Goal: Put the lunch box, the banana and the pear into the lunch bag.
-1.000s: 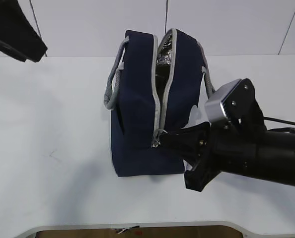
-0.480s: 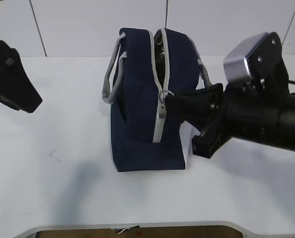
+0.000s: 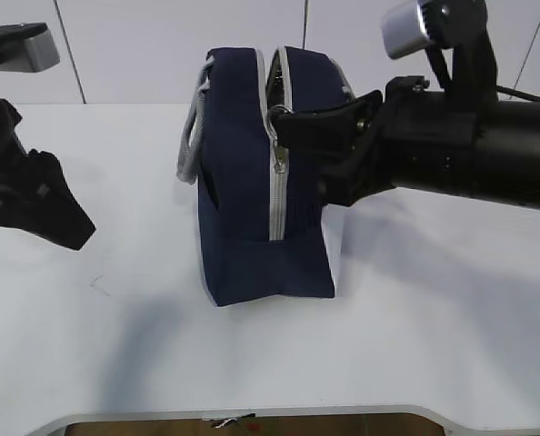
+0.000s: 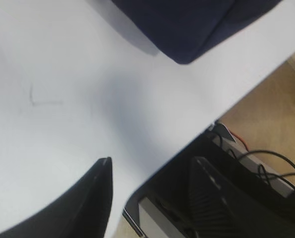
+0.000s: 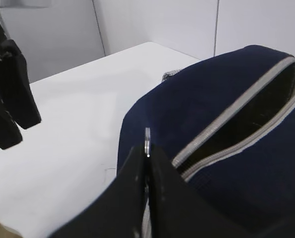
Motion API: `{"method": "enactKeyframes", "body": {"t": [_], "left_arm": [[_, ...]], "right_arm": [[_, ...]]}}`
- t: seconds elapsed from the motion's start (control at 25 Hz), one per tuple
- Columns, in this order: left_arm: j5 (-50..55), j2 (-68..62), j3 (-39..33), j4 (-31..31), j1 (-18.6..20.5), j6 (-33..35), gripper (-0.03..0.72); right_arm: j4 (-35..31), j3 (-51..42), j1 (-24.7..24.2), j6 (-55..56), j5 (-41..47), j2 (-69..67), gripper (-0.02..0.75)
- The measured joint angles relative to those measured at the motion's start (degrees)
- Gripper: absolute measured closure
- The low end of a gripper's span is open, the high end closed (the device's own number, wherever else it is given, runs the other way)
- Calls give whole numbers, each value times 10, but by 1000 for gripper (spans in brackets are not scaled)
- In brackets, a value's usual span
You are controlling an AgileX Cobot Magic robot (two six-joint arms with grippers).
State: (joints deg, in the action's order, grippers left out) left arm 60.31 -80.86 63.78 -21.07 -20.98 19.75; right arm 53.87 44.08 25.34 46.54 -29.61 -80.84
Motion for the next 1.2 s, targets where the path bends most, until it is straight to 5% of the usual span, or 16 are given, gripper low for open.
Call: {"method": "enactKeyframes", "body": {"t": [0.52,0.8,1.2], "left_arm": [[-117,-25,-5,-119,-4,126,297],[-168,-42,-5,-125,-45,155,296],[-247,-79,-5,-124,-49,165,297]], "right_arm": [[30,102,39,63,69,-53,721],[31,143,43,66,96,-60,721],[32,162,43,75,109,-60,721]]}}
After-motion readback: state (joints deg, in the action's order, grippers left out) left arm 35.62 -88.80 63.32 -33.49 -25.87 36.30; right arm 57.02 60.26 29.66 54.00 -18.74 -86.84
